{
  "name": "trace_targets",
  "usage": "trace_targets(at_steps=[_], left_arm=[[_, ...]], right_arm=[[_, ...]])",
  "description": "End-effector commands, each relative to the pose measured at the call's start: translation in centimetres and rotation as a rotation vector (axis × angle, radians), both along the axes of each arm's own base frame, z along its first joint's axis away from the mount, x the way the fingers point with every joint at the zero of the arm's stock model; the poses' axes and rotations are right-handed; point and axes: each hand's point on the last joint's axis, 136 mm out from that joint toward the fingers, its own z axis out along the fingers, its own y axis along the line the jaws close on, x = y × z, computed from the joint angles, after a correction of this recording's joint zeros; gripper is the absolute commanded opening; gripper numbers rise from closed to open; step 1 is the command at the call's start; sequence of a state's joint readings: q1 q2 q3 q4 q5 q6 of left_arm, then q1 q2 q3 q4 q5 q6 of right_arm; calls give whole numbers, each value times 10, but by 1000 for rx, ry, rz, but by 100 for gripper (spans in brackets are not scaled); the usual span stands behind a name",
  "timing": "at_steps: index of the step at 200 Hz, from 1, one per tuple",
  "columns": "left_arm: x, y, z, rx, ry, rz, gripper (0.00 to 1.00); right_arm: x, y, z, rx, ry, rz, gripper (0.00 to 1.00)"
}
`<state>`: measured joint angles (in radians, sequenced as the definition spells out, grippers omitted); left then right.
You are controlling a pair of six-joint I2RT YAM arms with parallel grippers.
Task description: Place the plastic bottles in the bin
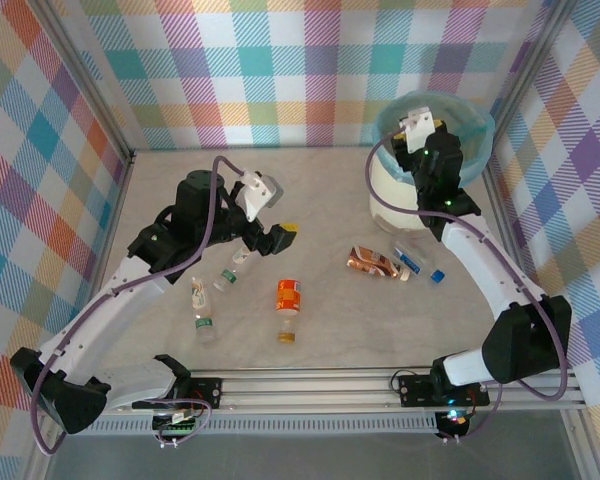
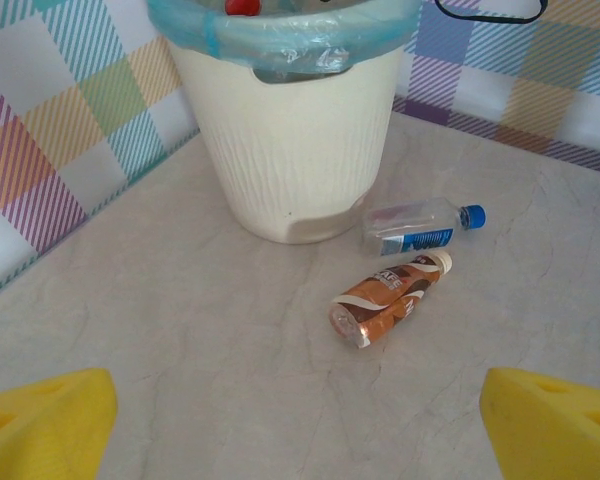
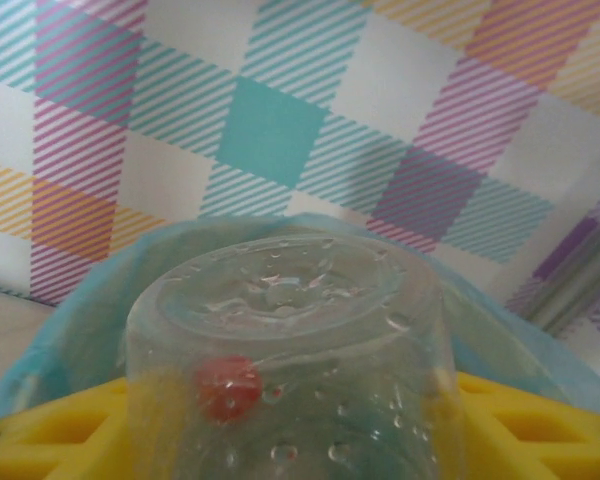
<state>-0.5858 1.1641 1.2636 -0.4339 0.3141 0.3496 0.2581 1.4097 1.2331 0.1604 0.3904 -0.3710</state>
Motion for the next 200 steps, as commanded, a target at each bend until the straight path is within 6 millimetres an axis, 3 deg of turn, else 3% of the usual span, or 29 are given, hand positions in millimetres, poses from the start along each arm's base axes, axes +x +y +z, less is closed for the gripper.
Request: trace_targets(at_steps=[1, 28, 65, 112, 130, 161, 200], left_arm=[[2, -5, 3, -28, -3, -12, 94], [4, -7, 5, -29, -7, -13, 94], [6, -9, 8, -33, -6, -18, 94], [12, -13, 4, -26, 6, -18, 94], [13, -15, 5, -27, 3, -24, 94], [18, -17, 1, -16, 5, -20, 94], [23, -21, -2, -10, 19, -20, 94]], right_arm=[[1, -20, 5, 105, -25, -83, 67], [-1, -30, 10, 163, -20, -120, 77], [-12, -36, 33, 210, -44, -132, 86], [-21, -32, 58, 263, -33, -106, 85], [-22, -28, 61, 283, -10, -83, 79], [-12, -31, 51, 282, 41, -106, 64], [12, -38, 12, 337, 193, -146, 54]])
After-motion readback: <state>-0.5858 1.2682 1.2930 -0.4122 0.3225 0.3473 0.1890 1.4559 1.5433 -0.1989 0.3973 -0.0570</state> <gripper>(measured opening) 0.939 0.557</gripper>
